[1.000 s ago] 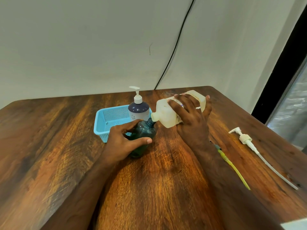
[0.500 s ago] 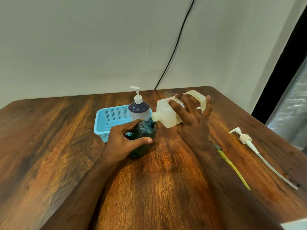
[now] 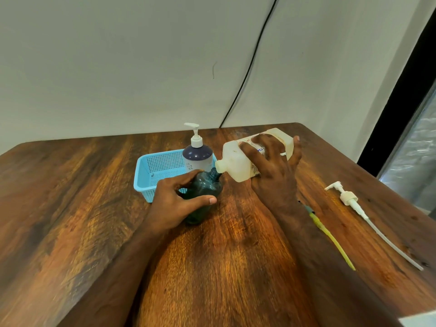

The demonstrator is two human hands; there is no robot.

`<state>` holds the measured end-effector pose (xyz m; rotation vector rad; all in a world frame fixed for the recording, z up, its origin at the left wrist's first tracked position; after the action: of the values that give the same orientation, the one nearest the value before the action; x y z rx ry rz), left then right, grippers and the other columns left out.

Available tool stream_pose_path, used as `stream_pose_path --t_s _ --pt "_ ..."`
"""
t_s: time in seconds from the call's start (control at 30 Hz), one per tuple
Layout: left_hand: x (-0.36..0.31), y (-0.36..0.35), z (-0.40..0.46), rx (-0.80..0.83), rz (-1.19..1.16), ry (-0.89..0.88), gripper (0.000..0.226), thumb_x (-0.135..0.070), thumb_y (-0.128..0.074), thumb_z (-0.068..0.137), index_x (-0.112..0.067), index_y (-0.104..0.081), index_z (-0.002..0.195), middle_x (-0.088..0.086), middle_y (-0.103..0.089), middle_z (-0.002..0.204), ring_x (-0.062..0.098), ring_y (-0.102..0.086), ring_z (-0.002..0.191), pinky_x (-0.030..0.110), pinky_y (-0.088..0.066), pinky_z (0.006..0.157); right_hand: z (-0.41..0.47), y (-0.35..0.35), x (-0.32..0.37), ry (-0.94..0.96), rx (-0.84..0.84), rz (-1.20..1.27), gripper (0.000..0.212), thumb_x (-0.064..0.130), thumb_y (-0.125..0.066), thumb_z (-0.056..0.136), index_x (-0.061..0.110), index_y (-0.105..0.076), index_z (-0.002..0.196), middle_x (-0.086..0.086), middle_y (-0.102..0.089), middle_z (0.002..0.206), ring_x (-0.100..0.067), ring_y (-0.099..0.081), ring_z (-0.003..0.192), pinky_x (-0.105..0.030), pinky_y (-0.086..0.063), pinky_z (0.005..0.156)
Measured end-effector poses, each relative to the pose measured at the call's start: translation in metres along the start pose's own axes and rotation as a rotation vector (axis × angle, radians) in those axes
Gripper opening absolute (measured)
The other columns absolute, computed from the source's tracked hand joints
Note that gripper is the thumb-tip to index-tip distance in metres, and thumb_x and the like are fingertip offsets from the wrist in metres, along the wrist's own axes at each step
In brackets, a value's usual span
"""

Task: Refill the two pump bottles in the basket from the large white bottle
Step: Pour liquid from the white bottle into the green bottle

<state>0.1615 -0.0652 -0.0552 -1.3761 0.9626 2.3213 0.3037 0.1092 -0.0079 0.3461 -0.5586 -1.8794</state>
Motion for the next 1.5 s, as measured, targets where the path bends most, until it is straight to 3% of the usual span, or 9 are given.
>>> stream_pose_path --t_s 0.33,0.77,0.87,1.07,1.5 --pt "0.0013 -0.0004 0.0006 -0.008 -0.018 -0.007 0.077 -0.054 -0.084 0.057 -0.032 -0.065 0.129 -0.015 -0.068 0.124 0.003 -0.058 0.116 0.026 -0.05 0.094 0.0013 0.0 -0.0009 0.012 0.001 -0.002 0.071 0.026 -0.083 0.073 0.031 -0.048 0.135 -0.012 -0.053 0.137 -0.034 -0.037 0.135 -0.061 0.002 0.117" --pt "0.0017 0.0006 0.0014 0.006 -0.017 -0.009 0.075 -0.062 -0.087 0.056 -0.038 -0.066 0.123 -0.022 -0.068 0.119 0.001 -0.058 0.115 0.023 -0.049 0.091 0.0023 -0.0001 -0.0002 0.012 0.001 -0.004 0.073 0.025 -0.083 0.073 0.032 -0.046 0.135 -0.012 -0.053 0.137 -0.034 -0.037 0.135 -0.058 0.005 0.118" --pt "-0.0005 0.0001 0.0013 0.006 -0.026 -0.007 0.066 -0.054 -0.086 0.057 -0.043 -0.064 0.118 -0.026 -0.066 0.115 -0.002 -0.058 0.113 0.019 -0.047 0.089 0.0025 0.0004 -0.0005 0.009 0.005 -0.011 0.074 0.026 -0.084 0.072 0.032 -0.046 0.136 -0.012 -0.053 0.138 -0.035 -0.038 0.135 -0.056 0.008 0.118" --pt "0.0018 0.0009 0.0012 0.008 -0.013 -0.013 0.082 -0.062 -0.087 0.055 -0.033 -0.066 0.128 -0.018 -0.068 0.124 0.001 -0.058 0.116 0.025 -0.05 0.092 0.0023 0.001 -0.0004 0.01 -0.001 -0.015 0.073 0.025 -0.084 0.072 0.031 -0.047 0.135 -0.013 -0.053 0.137 -0.036 -0.039 0.135 -0.061 0.001 0.117" --pt "-0.0021 -0.0006 -0.0002 0.01 -0.031 -0.007 0.077 -0.052 -0.083 0.058 -0.032 -0.064 0.129 -0.014 -0.067 0.126 0.003 -0.057 0.117 0.019 -0.048 0.087 0.0021 0.0004 -0.0011 -0.005 0.014 -0.003 0.064 0.031 -0.075 0.077 0.031 -0.048 0.136 -0.013 -0.053 0.137 -0.036 -0.039 0.135 -0.059 0.005 0.118"
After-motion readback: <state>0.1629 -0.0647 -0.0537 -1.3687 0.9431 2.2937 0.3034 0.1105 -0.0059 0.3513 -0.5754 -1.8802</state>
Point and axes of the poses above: each hand's wrist, its own z-axis towards the middle knuckle, its own y-axis out of the back of the hand, x = y × z, the point moved 6 cm from there along z, towards the middle knuckle
